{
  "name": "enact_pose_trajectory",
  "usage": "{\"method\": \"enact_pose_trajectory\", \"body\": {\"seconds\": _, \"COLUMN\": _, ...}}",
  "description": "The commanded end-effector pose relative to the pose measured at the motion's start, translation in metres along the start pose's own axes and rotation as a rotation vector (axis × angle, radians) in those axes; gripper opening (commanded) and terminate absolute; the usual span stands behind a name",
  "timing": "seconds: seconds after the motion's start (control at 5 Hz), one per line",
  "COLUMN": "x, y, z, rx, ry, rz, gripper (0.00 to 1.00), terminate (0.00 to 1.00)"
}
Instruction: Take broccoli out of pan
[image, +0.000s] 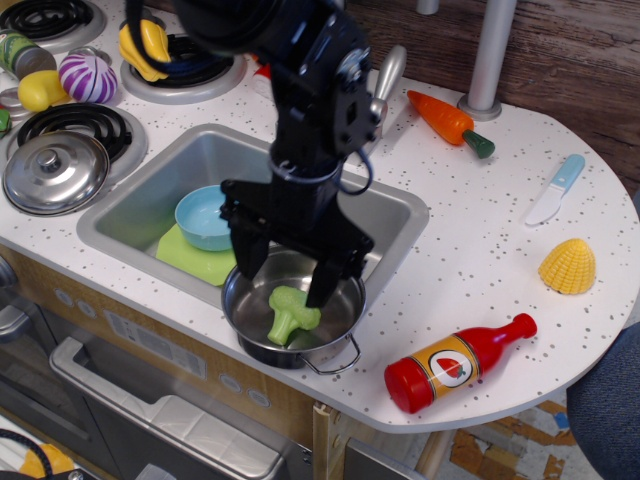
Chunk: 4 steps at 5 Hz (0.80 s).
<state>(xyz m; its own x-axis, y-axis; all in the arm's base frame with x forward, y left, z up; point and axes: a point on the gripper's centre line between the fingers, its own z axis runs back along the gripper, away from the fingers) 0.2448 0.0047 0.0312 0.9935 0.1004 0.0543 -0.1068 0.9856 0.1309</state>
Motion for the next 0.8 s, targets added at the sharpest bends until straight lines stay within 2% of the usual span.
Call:
{"method": "enact_pose_trajectory", "body": {"seconds": 0.0, "x": 0.0012, "y": 0.0005, "z": -0.0042, "rx": -0.029, "ry": -0.064, "rz": 0.002, "gripper": 1.0, "terminate": 0.0}}
{"method": "enact_pose_trajectory", "body": {"seconds": 0.4, "x": 0.0028, "y": -0.0052, "z": -0.0142, "rx": -0.04, "ry": -0.089, "rz": 0.03, "gripper": 1.0, "terminate": 0.0}}
{"method": "enact_pose_trajectory", "body": {"seconds": 0.6, "x": 0.0064, "y": -0.0076, "z": -0.0125, "rx": -0.061, "ry": -0.083, "rz": 0.034, "gripper": 0.0, "terminate": 0.0}}
